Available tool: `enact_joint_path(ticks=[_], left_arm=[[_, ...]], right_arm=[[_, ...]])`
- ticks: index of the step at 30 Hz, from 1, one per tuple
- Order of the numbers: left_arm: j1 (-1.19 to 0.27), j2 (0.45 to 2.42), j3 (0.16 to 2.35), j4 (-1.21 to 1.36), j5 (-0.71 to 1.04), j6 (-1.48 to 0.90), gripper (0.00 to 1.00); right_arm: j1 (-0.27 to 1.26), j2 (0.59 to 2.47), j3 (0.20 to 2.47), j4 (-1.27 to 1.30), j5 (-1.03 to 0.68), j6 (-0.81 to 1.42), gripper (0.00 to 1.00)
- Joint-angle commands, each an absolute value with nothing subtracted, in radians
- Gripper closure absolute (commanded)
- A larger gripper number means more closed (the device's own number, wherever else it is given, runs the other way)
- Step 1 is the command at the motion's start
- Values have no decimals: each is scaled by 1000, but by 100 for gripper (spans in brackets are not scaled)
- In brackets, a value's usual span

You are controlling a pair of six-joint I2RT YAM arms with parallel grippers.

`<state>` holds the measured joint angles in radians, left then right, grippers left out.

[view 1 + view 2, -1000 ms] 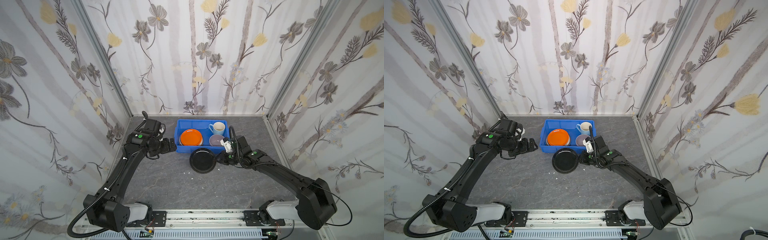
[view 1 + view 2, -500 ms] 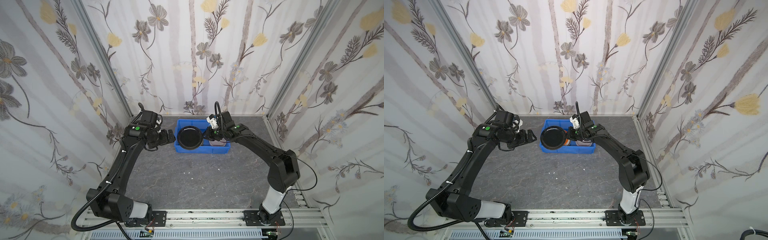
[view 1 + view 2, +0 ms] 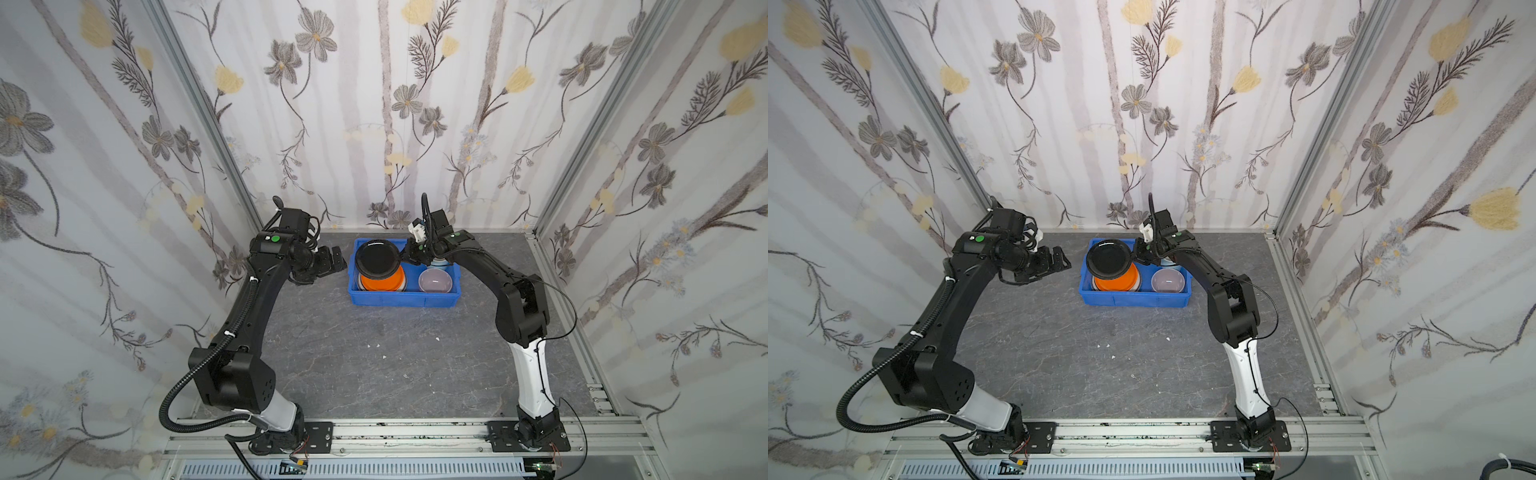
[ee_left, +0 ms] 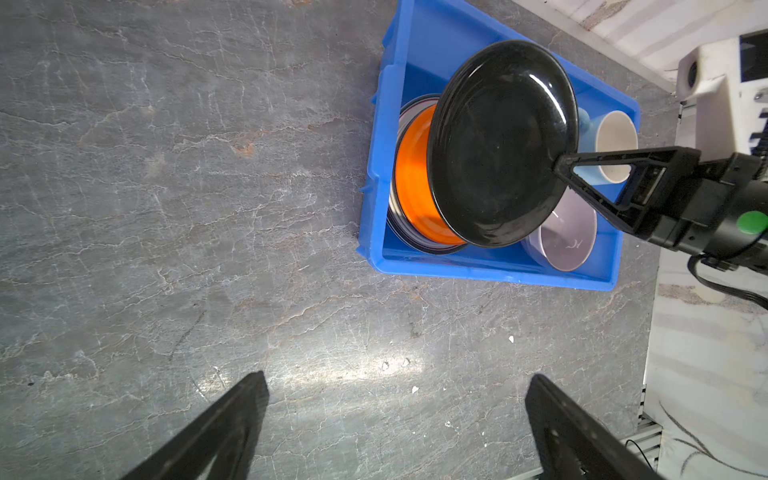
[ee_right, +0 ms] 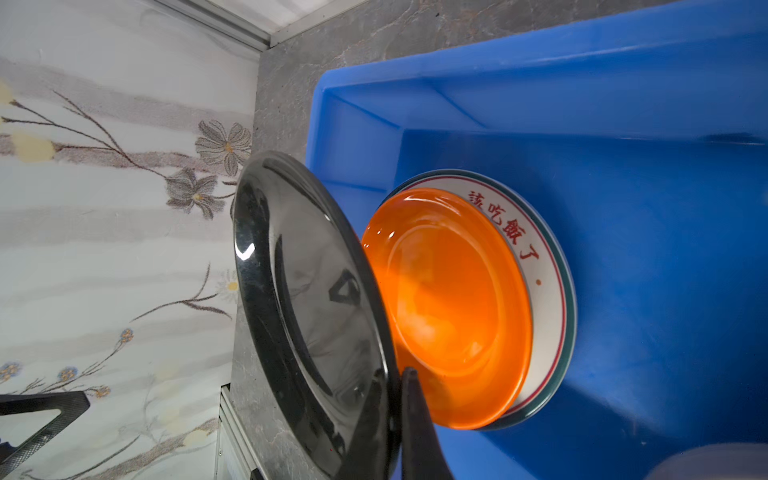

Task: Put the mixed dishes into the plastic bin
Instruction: 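Carry the black plate into the bin with the right gripper, then open the right gripper to release the black plate onto the stack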

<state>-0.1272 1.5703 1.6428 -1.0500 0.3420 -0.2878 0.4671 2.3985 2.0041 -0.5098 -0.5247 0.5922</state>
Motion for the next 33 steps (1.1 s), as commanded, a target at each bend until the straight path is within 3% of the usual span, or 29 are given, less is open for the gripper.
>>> enact_joint_path(ticks=[1,16,27,33], left_arm=[[-115,1597,1668,-1055,368,-273,0],[-101,1698,1724,-1066,405,-264,0],[-98,1716,1732,-1063,422,-267,0],[-98,1710,1721,-1057,426,-270,0]], right_arm=[[466,2437,2039,-516,-560,591,93],[446,2502,2045,-567,-533,568,92],[444,2487,2043,-604,-515,546,75],[442,2469,2044,-628,-500,532,72]])
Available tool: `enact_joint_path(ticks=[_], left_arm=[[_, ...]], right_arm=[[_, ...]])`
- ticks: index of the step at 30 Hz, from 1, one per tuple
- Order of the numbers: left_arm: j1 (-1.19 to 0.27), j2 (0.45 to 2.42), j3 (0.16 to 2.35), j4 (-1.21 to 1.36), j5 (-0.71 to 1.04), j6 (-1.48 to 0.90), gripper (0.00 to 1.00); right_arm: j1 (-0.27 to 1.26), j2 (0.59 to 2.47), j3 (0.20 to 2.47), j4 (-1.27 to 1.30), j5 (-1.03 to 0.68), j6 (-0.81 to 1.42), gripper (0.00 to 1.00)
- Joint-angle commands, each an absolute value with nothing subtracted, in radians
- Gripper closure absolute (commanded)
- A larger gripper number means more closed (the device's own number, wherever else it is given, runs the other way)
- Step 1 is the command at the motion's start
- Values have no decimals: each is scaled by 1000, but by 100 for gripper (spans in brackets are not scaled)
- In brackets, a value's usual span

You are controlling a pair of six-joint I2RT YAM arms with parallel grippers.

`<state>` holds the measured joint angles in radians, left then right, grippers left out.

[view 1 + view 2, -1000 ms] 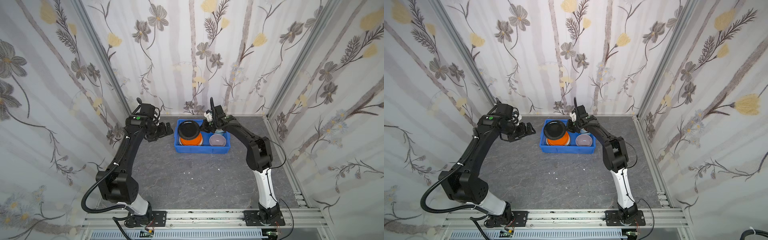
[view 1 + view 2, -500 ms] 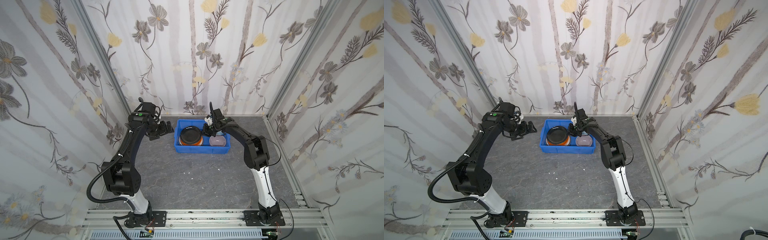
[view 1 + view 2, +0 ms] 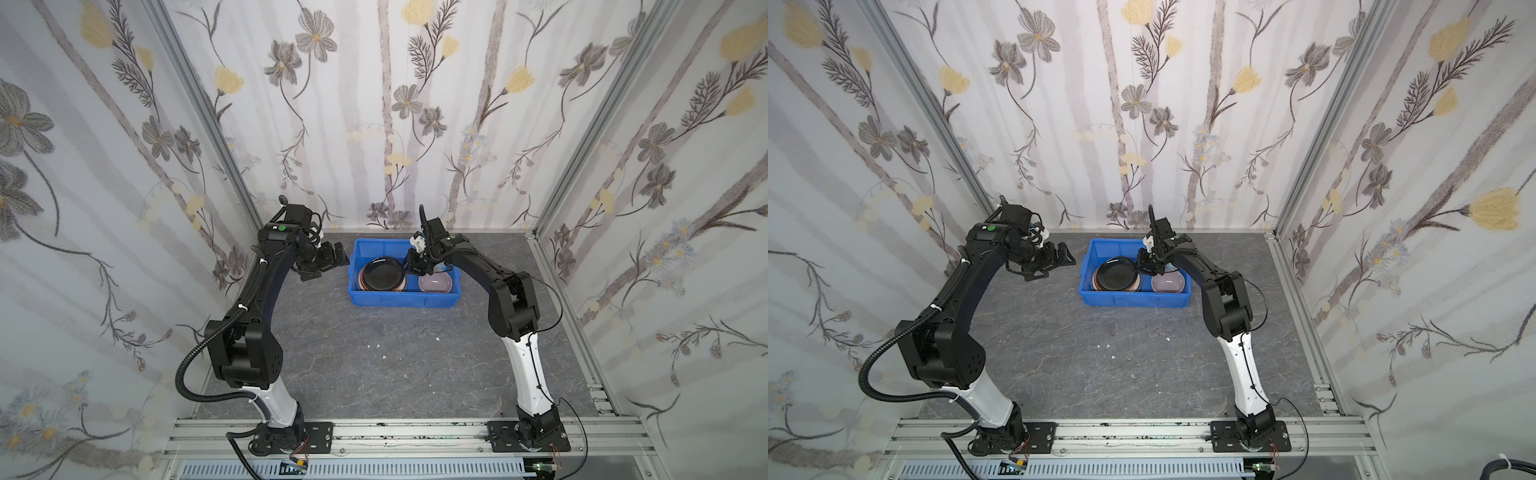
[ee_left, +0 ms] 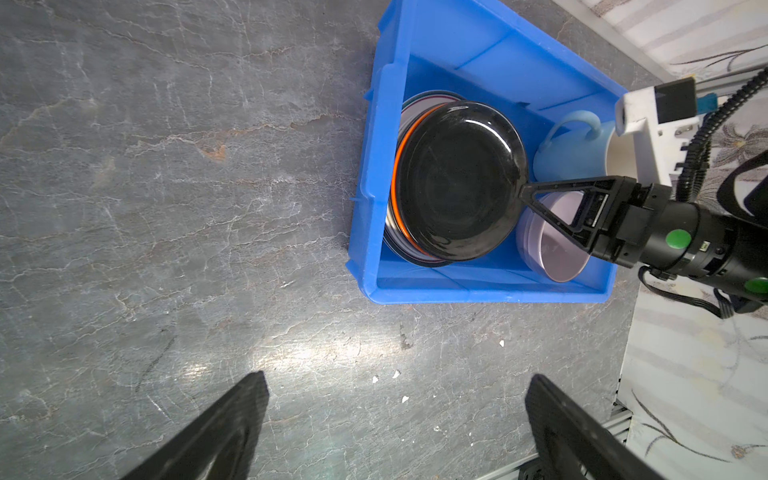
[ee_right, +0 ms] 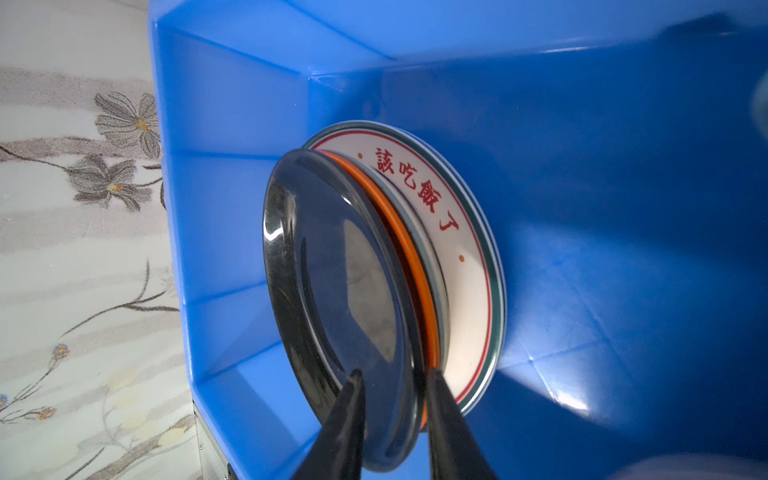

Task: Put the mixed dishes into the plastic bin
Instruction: 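Open the right gripper to release the black plate onto the stack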

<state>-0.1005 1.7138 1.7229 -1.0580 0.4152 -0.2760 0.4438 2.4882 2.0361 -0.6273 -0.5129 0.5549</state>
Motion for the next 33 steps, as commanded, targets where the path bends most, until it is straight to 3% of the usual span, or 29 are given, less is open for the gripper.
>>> enact_joint_path(ticks=[1,6,33], left_arm=[[-99,1706,1716,-1055,427,-270,0],[-98,1683,1688,-1046,427,-272,0],[-93,1526,1538,-1045,395,-278,0]], right_arm=[[442,2468,2043,-632,-500,530,70],[442,2458,2043,-647,-477,521,62],[494,2516,2043,-585,-502,561,61]])
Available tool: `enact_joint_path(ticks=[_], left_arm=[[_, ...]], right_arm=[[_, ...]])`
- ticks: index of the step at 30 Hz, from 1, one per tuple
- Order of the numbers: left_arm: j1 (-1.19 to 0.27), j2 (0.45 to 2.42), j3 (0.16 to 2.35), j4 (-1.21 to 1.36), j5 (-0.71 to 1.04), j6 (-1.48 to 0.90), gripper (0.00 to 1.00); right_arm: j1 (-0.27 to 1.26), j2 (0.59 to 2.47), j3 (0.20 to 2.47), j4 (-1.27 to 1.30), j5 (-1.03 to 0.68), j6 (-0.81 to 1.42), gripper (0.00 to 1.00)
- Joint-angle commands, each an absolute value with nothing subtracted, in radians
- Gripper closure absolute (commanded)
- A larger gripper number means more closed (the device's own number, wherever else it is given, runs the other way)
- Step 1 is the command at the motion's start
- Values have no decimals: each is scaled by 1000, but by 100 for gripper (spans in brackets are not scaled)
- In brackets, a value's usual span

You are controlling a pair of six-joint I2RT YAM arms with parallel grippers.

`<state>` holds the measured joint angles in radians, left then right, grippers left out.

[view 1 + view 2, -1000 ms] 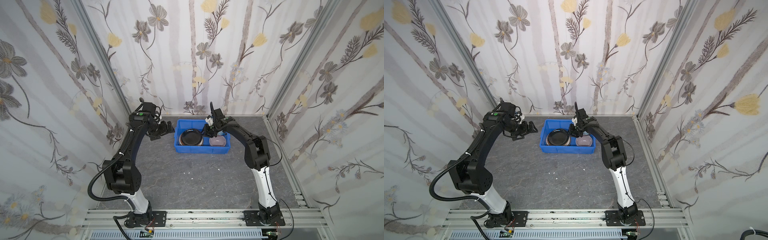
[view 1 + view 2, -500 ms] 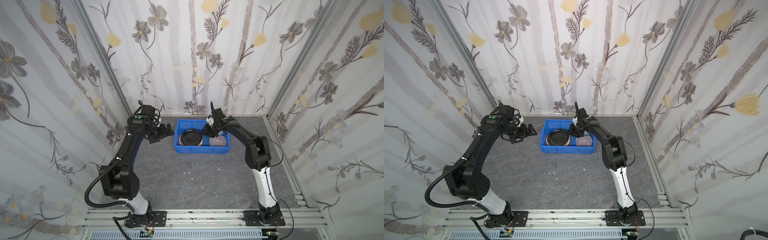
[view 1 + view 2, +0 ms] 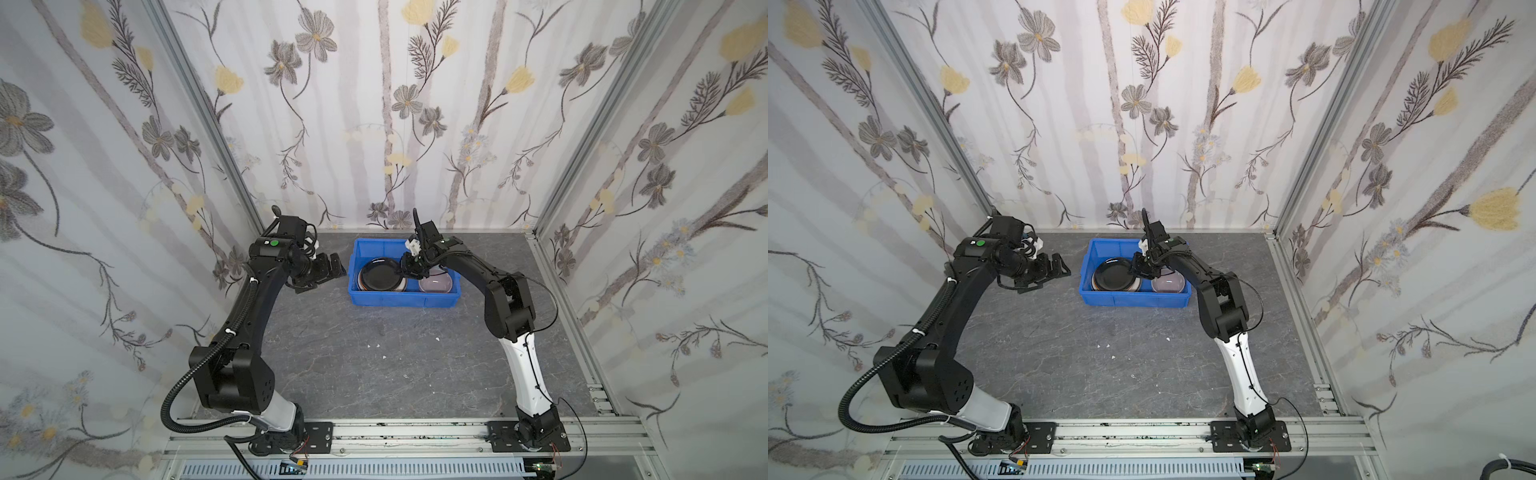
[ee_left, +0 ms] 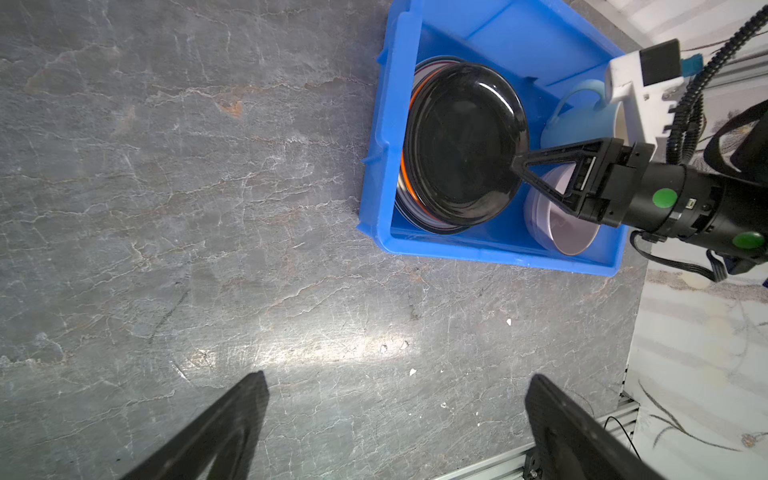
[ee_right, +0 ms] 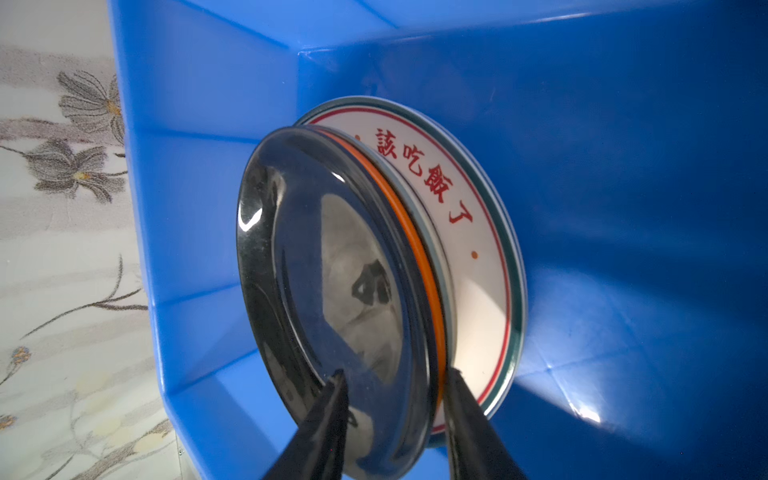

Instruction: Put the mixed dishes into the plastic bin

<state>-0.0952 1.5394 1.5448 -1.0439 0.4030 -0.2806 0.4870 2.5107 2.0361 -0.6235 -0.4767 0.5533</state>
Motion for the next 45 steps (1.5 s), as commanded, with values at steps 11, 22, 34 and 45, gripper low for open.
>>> enact_joint_path(ticks=[11,22,34,45], left_arm=[[-86,1498,1511,-1047,398,-273,0],[-80,1420,1384,-909,321,-322,0],[-77,1120,1093,-660,97,-357,0],[-75,920,805,-364,-12,-286,0]], right_arm=[[485,2455,2042,-650,-442,506,47],[474,2218,2002,-697,-375,378,0],[425,1693,1417,-478,-163,245,0],[243,1227,881,-145,-63,275,0]])
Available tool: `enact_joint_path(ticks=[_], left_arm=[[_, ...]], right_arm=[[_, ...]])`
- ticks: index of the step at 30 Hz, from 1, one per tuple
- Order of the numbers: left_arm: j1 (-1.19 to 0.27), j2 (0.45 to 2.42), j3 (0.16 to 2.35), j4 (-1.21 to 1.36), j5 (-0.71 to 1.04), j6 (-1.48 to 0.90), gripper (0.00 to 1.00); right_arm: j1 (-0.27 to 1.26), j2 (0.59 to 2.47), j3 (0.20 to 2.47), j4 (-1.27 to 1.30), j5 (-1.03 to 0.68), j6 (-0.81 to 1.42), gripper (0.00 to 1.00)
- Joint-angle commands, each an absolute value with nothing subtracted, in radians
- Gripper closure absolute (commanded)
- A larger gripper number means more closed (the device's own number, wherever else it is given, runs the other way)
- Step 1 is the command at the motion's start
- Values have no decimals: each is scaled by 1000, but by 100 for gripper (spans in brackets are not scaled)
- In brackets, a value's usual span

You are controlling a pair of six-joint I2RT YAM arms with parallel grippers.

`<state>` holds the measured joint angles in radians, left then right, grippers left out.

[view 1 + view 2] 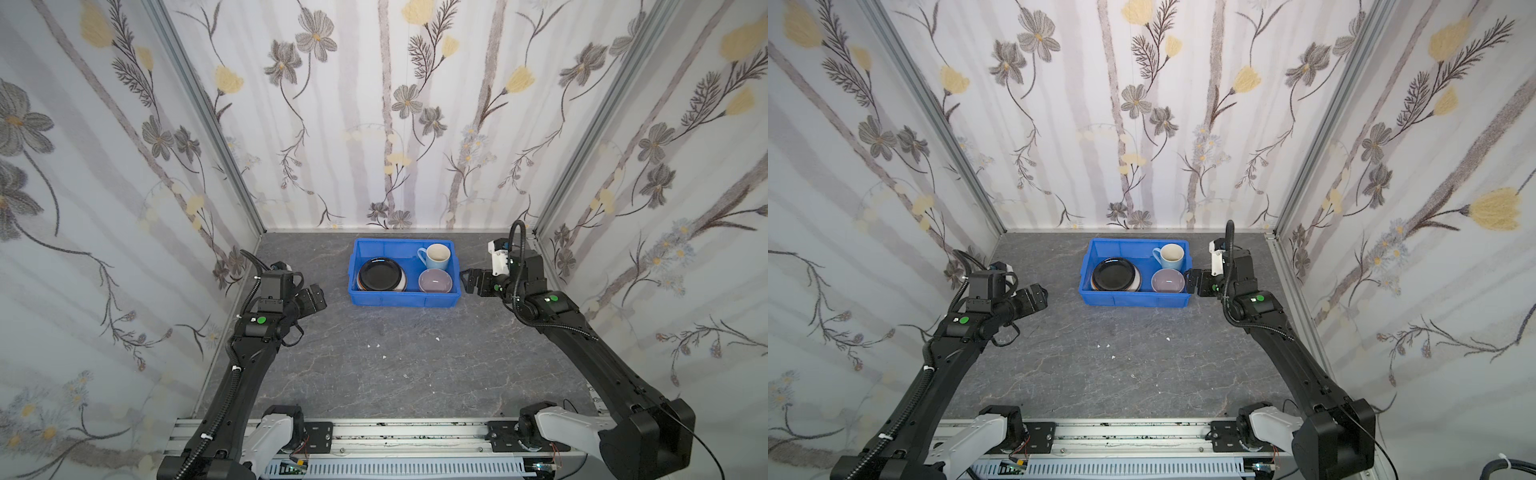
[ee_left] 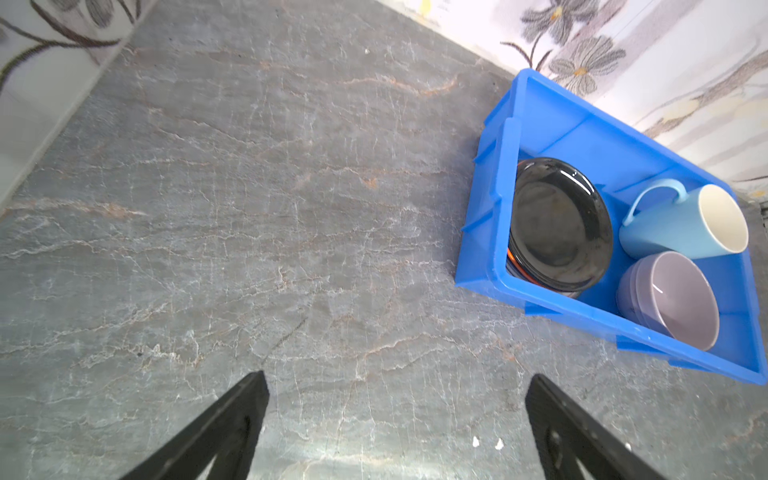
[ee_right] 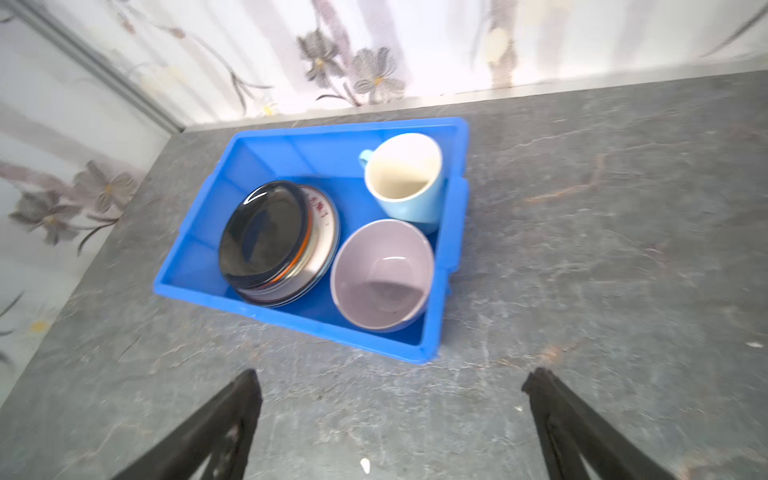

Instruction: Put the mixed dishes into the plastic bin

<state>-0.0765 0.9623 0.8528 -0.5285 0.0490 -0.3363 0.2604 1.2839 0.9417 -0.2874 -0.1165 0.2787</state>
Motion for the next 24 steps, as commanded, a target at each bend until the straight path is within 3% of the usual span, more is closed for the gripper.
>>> enact_joint_path(ticks=[1,13,24], left_arm=[[-76,892,769,-321,-34,-269,0],[-76,808,542,-70,-144,-146,0],[-66,951,321,437,-157,-62,0]], right_arm=[[230,1192,847,-127,-54,264,0],[144,869,452,166,61,181,0],[119,835,291,430,162,162,0]])
